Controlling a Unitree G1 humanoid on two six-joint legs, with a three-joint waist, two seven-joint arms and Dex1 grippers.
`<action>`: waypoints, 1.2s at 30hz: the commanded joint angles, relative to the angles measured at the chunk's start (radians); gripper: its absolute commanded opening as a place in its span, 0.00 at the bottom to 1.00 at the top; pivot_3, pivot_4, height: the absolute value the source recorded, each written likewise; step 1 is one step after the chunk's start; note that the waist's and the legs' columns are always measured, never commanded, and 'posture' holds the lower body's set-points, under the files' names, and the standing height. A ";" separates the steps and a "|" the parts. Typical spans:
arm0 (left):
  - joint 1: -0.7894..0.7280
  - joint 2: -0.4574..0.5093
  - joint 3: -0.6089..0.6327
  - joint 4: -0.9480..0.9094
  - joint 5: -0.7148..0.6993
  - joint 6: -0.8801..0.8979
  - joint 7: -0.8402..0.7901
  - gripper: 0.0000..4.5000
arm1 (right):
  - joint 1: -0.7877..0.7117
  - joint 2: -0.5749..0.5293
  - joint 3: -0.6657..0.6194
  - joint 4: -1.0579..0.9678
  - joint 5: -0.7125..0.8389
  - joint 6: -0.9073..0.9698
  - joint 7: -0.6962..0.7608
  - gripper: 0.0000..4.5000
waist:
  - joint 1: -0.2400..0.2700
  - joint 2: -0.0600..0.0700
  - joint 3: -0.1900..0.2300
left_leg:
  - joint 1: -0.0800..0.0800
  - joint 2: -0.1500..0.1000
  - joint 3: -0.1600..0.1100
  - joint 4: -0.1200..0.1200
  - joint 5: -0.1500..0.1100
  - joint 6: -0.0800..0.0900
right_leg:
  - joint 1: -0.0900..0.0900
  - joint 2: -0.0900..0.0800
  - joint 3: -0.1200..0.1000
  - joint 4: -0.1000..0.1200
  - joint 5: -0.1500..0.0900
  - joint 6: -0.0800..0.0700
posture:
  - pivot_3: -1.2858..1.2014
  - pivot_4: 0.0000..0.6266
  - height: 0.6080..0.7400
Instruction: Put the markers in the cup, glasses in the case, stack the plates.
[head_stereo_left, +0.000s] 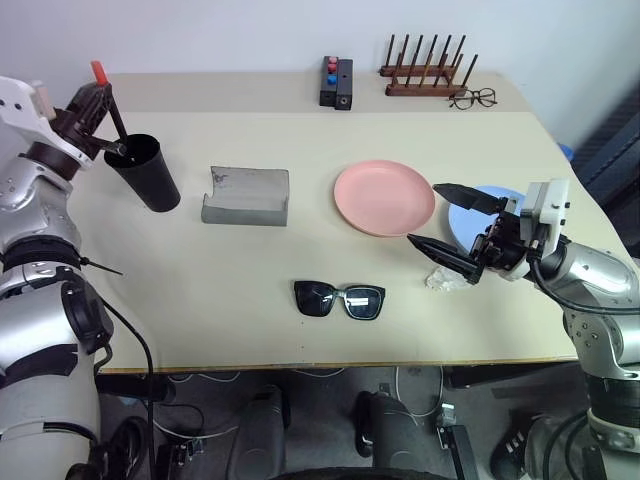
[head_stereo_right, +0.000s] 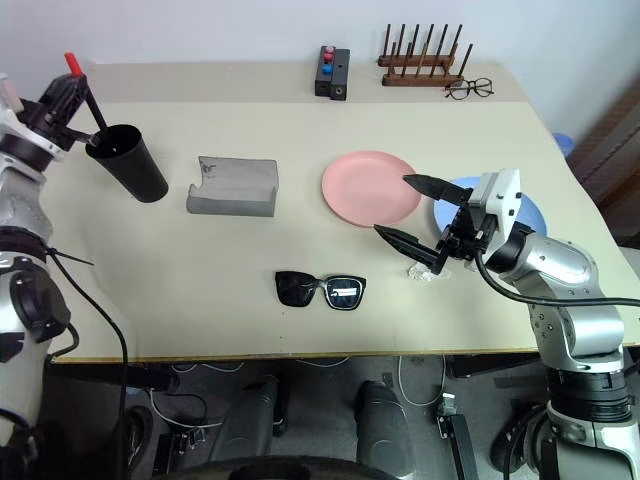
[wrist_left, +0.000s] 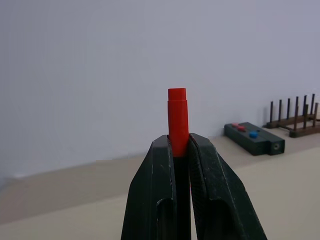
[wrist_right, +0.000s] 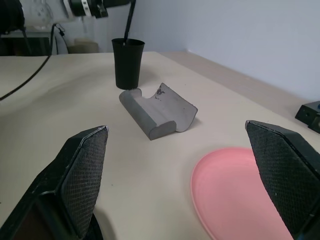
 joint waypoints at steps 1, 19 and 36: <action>0.008 0.012 0.030 0.005 -0.007 -0.035 0.012 0.01 | 0.012 -0.019 -0.048 -0.047 0.020 0.001 -0.007 1.00 | -0.001 0.000 0.000 | 0.000 0.000 0.000 0.000 0.000 0.000 | 0.000 0.000 0.000 0.000 0.000 0.000 | 0.52 0.24 1.00; 0.007 0.014 0.022 -0.040 -0.008 -0.022 -0.081 0.99 | 0.008 -0.019 -0.049 -0.038 0.017 0.012 0.004 1.00 | 0.000 0.000 0.000 | 0.000 0.000 0.000 0.000 0.000 0.000 | 0.000 0.000 0.000 0.000 0.000 0.000 | 0.52 0.24 1.00; 0.294 0.047 -0.115 -0.765 -0.123 0.651 -0.355 0.99 | -0.096 -0.069 0.043 -0.002 -0.031 0.126 -0.006 1.00 | 0.007 0.001 -0.001 | 0.001 0.001 -0.001 0.001 0.000 0.000 | 0.001 0.000 0.000 0.002 -0.002 -0.004 | 0.52 0.24 1.00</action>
